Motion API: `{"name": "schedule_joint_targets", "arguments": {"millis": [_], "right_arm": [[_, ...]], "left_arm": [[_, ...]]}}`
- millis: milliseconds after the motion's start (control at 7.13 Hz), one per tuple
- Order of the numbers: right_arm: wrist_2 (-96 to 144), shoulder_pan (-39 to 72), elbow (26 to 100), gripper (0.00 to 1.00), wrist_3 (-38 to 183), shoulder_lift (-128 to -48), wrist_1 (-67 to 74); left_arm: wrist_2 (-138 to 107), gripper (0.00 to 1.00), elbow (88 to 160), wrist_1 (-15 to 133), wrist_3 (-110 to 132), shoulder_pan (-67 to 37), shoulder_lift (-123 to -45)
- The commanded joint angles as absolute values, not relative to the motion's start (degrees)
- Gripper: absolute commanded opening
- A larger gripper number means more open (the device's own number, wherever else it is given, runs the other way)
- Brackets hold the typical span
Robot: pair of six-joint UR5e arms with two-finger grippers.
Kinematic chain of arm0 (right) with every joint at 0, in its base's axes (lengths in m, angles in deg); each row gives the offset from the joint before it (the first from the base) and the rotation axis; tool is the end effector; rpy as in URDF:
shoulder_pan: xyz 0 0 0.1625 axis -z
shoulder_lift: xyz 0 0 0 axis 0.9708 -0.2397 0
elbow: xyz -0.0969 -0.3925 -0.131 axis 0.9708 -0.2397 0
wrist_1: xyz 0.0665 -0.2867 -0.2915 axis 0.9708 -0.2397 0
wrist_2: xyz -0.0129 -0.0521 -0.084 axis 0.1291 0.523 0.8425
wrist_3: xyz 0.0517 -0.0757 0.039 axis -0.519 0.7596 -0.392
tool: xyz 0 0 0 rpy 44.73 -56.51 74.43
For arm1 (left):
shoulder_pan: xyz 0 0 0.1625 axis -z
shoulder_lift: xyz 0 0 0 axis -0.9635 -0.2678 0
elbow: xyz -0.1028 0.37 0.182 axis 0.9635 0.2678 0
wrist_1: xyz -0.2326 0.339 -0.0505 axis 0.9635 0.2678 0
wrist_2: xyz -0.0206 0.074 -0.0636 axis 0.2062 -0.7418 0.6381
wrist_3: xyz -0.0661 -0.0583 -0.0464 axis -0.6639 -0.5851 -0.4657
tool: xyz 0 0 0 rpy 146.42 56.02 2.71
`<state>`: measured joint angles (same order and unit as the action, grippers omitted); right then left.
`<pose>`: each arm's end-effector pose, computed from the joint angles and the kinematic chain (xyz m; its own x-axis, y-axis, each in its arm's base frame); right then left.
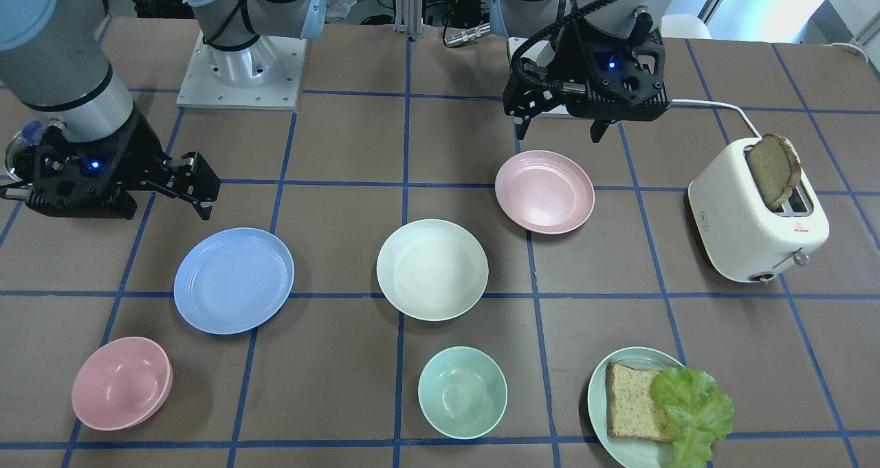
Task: Stack three plates with pink and blue
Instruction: 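Lower the right gripper to the rim of the blue plate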
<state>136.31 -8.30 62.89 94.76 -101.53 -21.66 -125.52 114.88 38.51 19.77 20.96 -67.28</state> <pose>0.0810 -0.5496 0.4265 -1.0000 -0.0086 -0.0013 -0.0085 0.9987 -0.0508 -0.1837 -0.4929 0.5215 -0.9996 -0.0093 0.0276 -0.0087 0.9997 0.0208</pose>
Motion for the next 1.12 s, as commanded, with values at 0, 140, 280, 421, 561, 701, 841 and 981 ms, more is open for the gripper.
{"name": "schedule_joint_targets", "arguments": {"millis": [0,140,280,421,561,701,841,981], "right_arm": [[136.77,-6.58,70.19,1.0,95.4,-100.83,-27.32],[136.78,-3.62,73.36,1.0,95.83,-100.05,-29.5],[136.08,0.16,76.61,1.0,96.18,-98.12,-32.4],[136.08,1.41,78.56,1.0,96.27,-96.36,-37.73],[136.08,1.34,79.62,1.0,96.44,-94.87,-39.96],[136.6,1.51,79.98,1.0,96.45,-91.81,-42.33],[136.86,1.51,80.42,1.0,96.71,-90.91,-45.49],[136.78,1.42,81.38,1.0,97.06,-90.55,-46.91]], "left_arm": [[-127.12,1.0,115.12,38.49,19.81,20.98,-67.36],[-126.95,1.0,115.21,38.67,19.81,20.98,-67.36],[-126.69,1.0,115.21,38.67,19.9,20.89,-67.54],[-126.78,1.0,115.29,38.67,19.99,20.89,-67.54],[-126.86,1.0,115.21,38.67,19.99,20.81,-67.54],[-126.86,1.0,115.21,38.67,19.99,20.89,-67.54],[-126.69,1.0,115.21,38.75,19.99,20.81,-67.45],[-126.6,1.0,115.12,38.84,19.99,20.89,-67.45]]}}
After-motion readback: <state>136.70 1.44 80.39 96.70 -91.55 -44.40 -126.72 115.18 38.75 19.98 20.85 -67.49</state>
